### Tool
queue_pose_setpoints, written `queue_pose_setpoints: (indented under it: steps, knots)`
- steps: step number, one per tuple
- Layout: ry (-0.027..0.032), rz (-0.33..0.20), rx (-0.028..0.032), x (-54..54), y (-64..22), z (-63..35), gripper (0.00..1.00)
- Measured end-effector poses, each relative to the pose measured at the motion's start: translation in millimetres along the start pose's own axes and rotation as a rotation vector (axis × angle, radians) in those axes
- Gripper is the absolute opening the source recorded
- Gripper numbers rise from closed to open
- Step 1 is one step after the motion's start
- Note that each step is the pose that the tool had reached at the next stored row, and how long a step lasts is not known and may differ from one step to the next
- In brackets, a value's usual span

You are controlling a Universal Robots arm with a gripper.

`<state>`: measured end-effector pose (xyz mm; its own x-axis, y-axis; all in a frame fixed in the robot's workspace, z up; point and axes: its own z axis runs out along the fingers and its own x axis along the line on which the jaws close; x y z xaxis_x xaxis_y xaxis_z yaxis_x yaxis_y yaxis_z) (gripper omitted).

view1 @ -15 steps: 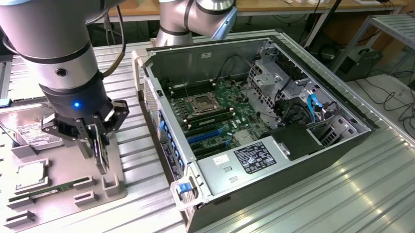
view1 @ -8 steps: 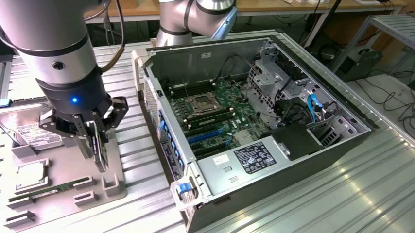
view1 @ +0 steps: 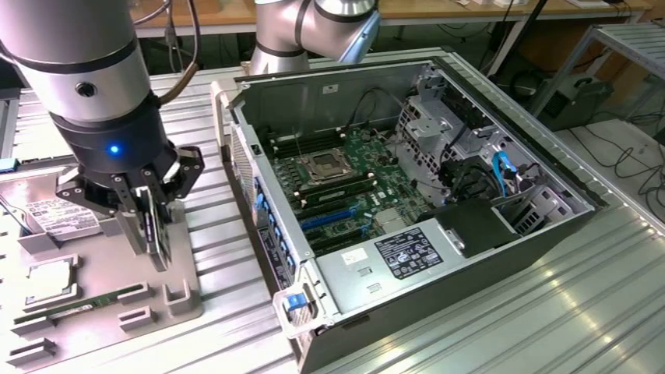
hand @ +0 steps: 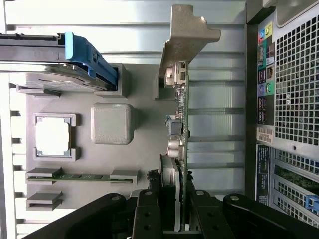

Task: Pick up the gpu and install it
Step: 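Pick up the gpu and move the gpu toward the slot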

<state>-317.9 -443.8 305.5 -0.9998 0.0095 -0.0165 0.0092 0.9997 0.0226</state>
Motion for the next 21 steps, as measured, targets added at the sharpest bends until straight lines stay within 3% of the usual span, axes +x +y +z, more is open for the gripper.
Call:
queue_pose_setpoints:
  steps: [21]
  knots:
    - [-0.0001, 0.000, 0.0000, -0.6, 0.8, -33.7, 0.28]
